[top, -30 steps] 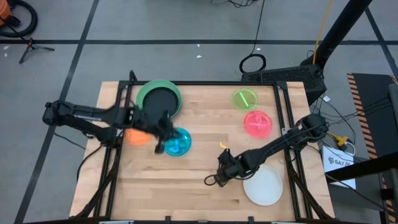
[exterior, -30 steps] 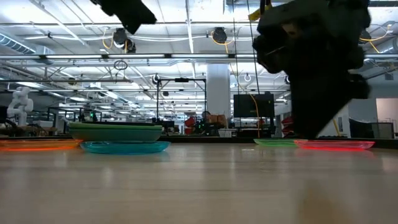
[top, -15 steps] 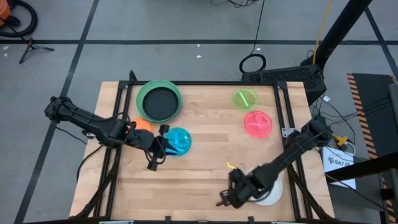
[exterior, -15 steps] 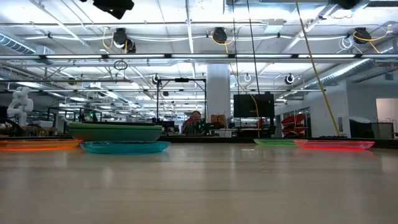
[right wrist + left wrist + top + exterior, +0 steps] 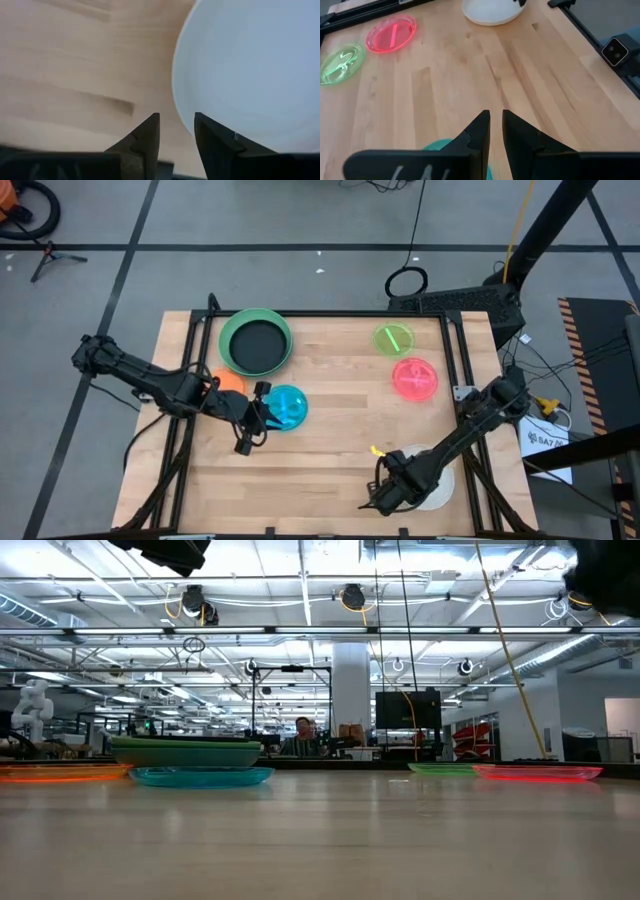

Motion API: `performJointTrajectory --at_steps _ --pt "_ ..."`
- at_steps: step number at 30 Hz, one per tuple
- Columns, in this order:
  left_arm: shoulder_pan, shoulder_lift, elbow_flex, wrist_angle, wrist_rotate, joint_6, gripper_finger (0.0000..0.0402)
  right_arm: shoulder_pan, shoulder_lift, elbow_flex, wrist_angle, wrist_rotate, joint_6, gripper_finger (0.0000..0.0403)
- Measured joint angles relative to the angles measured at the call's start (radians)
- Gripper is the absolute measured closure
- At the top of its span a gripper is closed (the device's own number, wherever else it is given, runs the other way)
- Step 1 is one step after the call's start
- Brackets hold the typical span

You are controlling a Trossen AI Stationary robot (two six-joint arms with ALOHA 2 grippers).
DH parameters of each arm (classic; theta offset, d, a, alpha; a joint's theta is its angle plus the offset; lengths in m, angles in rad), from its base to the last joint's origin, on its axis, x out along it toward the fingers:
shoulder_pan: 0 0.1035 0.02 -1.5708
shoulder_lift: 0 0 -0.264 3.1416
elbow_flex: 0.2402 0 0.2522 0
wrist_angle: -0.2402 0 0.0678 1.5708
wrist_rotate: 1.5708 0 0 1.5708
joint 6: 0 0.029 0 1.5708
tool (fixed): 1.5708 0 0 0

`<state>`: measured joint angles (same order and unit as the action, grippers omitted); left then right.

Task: Stack plastic plates
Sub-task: Stack the medium white plate on top of the medium black plate

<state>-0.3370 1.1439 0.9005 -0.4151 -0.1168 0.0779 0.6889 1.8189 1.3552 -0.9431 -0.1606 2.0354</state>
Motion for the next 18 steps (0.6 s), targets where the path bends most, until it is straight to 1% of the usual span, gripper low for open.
performJointTrajectory --at_steps 8,11,14,18 --pt "0.0 0.0 0.0 0.003 -0.003 0.0 0.0343 -0.04 0.109 -0.001 0.023 0.002 -0.124 0.0289" --pt "-0.009 -0.027 0.0 0.002 -0.026 -0.018 0.0343 -0.048 0.142 0.001 0.019 -0.02 -0.184 0.0294" --pt "-0.017 -0.068 0.001 -0.002 -0.033 -0.033 0.0343 -0.053 0.156 0.004 0.024 -0.027 -0.24 0.0318" --pt "-0.041 -0.11 0.0 -0.007 -0.053 -0.051 0.0343 -0.054 0.151 0.007 0.016 -0.027 -0.287 0.0379"
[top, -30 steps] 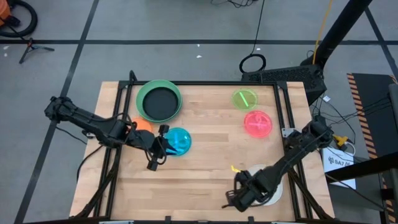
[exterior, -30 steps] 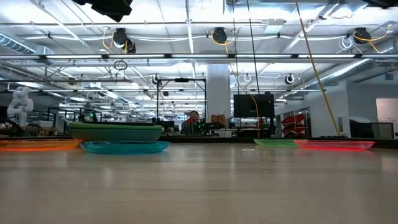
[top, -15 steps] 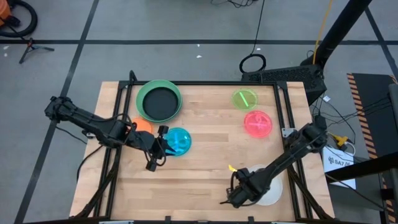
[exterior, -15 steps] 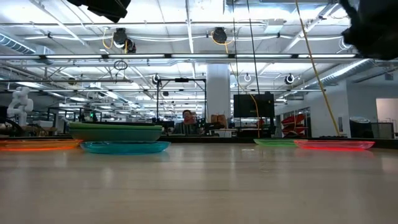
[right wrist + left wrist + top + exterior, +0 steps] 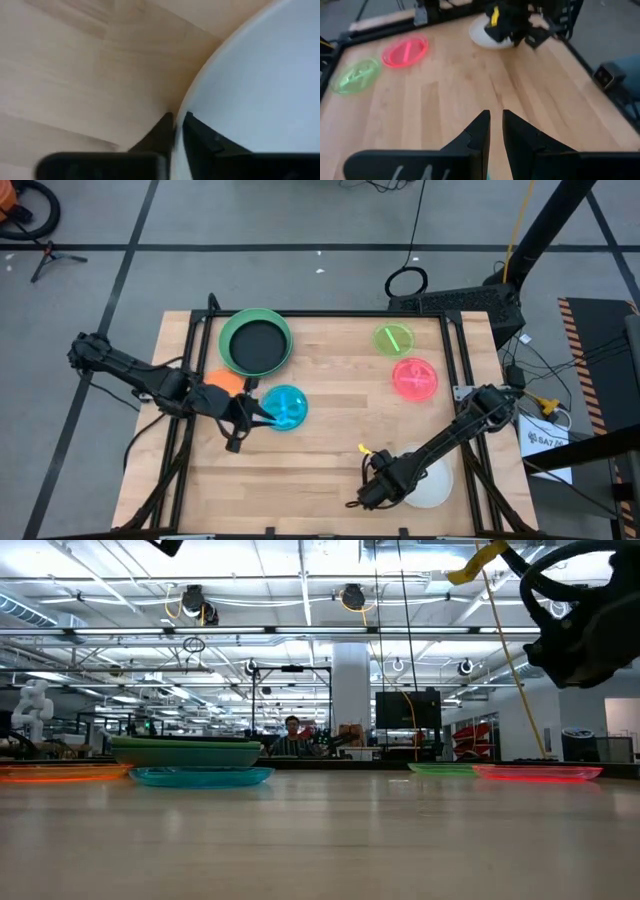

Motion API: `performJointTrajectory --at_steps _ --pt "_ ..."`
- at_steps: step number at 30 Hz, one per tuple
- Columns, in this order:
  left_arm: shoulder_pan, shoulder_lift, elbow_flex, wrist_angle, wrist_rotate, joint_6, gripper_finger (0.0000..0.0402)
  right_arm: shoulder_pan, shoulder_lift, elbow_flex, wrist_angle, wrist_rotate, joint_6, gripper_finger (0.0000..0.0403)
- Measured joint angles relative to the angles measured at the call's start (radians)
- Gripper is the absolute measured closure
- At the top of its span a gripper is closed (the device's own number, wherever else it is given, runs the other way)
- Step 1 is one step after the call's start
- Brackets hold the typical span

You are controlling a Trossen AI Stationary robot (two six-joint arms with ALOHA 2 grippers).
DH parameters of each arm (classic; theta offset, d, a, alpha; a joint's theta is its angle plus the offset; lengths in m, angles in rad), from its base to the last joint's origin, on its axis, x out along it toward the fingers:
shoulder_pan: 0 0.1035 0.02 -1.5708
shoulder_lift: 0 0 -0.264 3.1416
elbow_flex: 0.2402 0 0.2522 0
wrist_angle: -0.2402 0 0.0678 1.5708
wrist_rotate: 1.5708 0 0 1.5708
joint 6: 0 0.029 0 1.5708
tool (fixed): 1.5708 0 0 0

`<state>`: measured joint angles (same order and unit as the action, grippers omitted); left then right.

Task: Stack plastic plates
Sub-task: Stack the medium white plate on top of the medium black plate

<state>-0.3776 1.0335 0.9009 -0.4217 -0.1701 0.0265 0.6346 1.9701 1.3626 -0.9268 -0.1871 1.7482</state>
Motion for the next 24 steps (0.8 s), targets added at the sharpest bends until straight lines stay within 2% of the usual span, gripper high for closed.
performJointTrajectory --at_steps 4,7,14,21,24 --pt "-0.048 -0.022 0.0 0.006 -0.074 -0.015 0.0343 0.001 0.004 0.049 -0.078 0.005 -0.108 0.0392" --pt "-0.081 -0.033 0.0 0.006 -0.13 -0.025 0.0343 0.0 0.003 0.099 -0.163 0.056 -0.193 0.0396" --pt "-0.133 -0.033 0.0 0.0 -0.198 -0.047 0.0343 -0.024 0.002 0.2 -0.329 0.268 -0.433 0.0398" --pt "-0.156 -0.021 0.0 0.009 -0.203 -0.039 0.0343 -0.109 0.002 0.21 -0.332 0.506 -0.876 0.0399" --pt "-0.155 -0.02 0.0 0.005 -0.266 -0.033 0.0344 -0.183 0.002 0.21 -0.327 0.61 -1.055 0.0399"
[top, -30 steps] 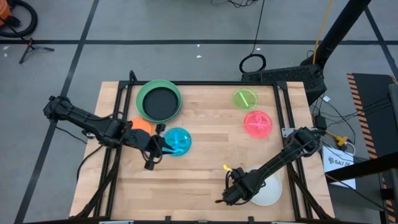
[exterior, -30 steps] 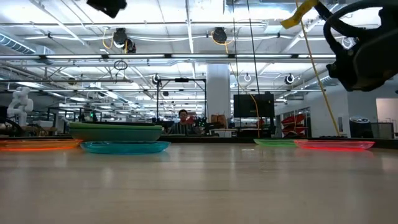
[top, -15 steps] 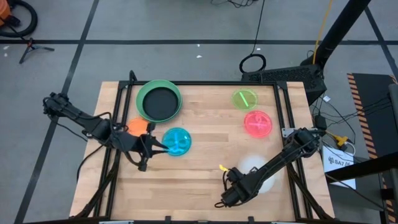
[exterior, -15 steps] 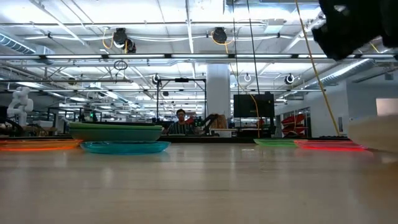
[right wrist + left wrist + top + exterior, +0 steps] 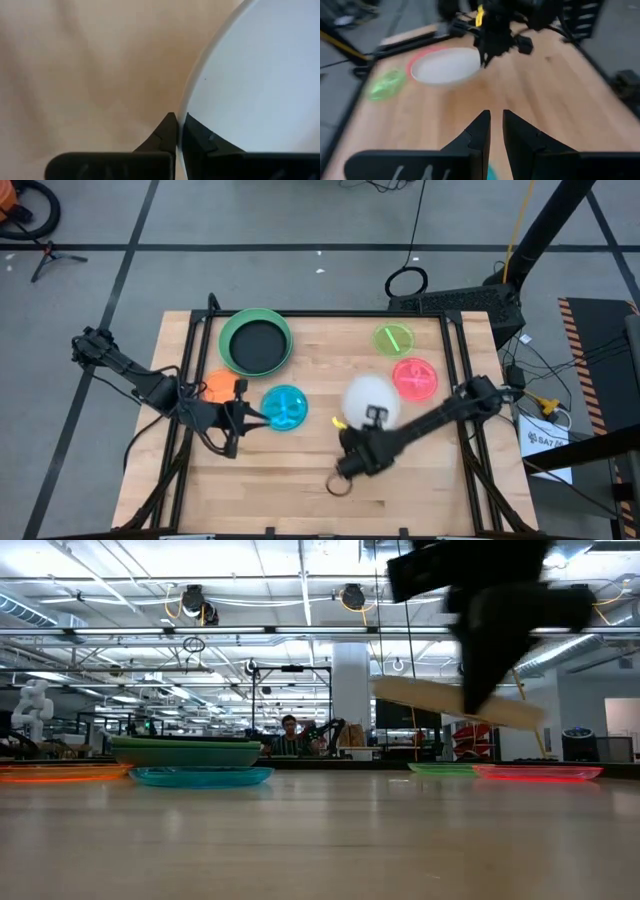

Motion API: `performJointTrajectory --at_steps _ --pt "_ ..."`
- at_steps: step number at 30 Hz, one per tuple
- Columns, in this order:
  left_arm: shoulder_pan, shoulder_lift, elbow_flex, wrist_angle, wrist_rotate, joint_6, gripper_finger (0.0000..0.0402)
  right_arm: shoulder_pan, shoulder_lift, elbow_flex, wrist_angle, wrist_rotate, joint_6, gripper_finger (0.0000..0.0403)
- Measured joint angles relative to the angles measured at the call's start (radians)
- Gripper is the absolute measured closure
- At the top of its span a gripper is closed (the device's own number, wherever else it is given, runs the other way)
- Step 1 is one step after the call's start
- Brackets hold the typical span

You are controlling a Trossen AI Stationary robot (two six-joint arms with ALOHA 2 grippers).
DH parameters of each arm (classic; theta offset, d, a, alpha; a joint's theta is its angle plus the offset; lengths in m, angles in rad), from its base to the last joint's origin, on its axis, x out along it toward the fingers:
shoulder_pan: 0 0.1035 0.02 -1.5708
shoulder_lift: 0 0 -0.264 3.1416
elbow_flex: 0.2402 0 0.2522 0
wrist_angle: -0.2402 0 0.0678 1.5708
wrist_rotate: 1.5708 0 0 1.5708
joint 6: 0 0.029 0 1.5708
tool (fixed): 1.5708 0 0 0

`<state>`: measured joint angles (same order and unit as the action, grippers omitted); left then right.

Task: Stack plastic plates
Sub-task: Stack the medium white plate on top of the medium black plate

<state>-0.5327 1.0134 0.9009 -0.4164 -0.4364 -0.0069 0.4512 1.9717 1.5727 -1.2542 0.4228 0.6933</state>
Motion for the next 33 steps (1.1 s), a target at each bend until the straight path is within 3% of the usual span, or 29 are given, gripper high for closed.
performJointTrajectory --at_steps 4,10,16,19,23,29,33 --pt "0.008 0.0 0.0 -0.016 -0.126 0.003 0.0343 -0.121 0.0 0.0 0.079 0.091 -0.299 0.04" --pt "0.039 -0.034 0.0 -0.053 -0.267 0.012 0.0343 -0.314 0.0 0.0 0.407 0.122 -0.841 0.04" --pt "0.062 -0.145 0.0 -0.081 -0.352 0.012 0.0343 -0.486 0.0 0.0 0.838 -0.08 -1.292 0.04" --pt "0.062 -0.215 0.0 -0.081 -0.386 0.012 0.0343 -0.56 0.006 0.001 1.011 -0.231 -1.384 0.04" --pt "0.062 -0.291 0.0 -0.08 -0.413 0.011 0.0343 -0.627 0.007 0.001 1.111 -0.37 -1.422 0.04" --pt "0.062 -0.346 0.0 -0.08 -0.429 0.036 0.0343 -0.654 0.027 0.049 1.102 -0.416 -1.478 0.04" --pt "0.062 -0.349 0.0 -0.077 -0.459 0.05 0.0343 -0.654 0.111 0.157 1.024 -0.448 -1.515 0.04"
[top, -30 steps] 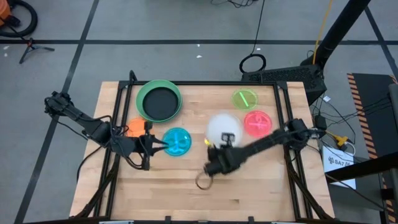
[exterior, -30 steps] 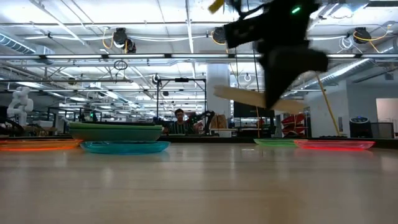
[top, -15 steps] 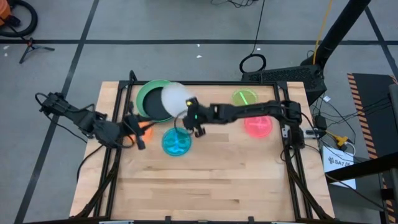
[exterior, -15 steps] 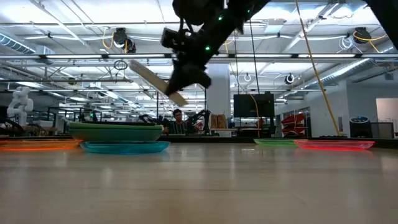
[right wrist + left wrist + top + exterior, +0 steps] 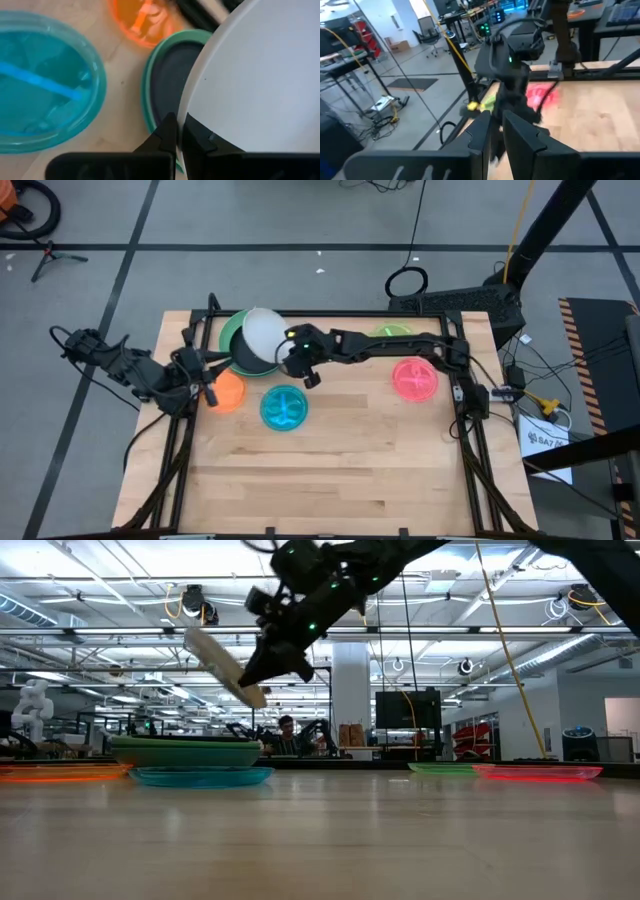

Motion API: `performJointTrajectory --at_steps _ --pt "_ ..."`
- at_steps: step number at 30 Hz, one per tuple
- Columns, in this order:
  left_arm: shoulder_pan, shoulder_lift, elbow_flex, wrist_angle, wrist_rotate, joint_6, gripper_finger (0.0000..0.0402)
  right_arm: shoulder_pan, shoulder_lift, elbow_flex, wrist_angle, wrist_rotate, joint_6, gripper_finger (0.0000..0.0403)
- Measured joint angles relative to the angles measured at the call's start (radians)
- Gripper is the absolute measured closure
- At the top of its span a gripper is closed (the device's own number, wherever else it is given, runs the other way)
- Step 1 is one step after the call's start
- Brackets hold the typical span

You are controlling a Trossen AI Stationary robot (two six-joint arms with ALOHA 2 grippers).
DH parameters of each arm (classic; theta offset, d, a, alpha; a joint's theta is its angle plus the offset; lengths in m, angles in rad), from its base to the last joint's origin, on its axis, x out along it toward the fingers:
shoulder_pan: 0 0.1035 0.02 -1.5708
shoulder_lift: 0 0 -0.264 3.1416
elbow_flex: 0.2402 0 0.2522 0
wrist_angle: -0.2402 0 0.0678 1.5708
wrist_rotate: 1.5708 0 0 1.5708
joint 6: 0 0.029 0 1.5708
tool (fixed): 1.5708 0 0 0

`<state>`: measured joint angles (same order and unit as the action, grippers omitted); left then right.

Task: Stack plastic plates
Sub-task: Stack the medium white plate on top of the medium black plate

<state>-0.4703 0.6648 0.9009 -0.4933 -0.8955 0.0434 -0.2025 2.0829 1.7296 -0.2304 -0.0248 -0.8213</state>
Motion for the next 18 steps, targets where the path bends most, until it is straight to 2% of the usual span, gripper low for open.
performJointTrajectory --at_steps 9,12,18 --pt "0.0 0.001 0.0 -0.003 -0.023 -0.004 0.0343 -0.002 0.205 0.347 -0.347 0.107 -0.062 0.0399" --pt "0.0 0.003 0.0 -0.004 -0.023 -0.003 0.0343 -0.006 0.214 0.358 -0.351 0.106 -0.056 0.0388" --pt "0.0 0.003 0.0 -0.005 -0.023 0.001 0.0343 -0.012 0.214 0.358 -0.305 0.107 -0.027 0.0334"
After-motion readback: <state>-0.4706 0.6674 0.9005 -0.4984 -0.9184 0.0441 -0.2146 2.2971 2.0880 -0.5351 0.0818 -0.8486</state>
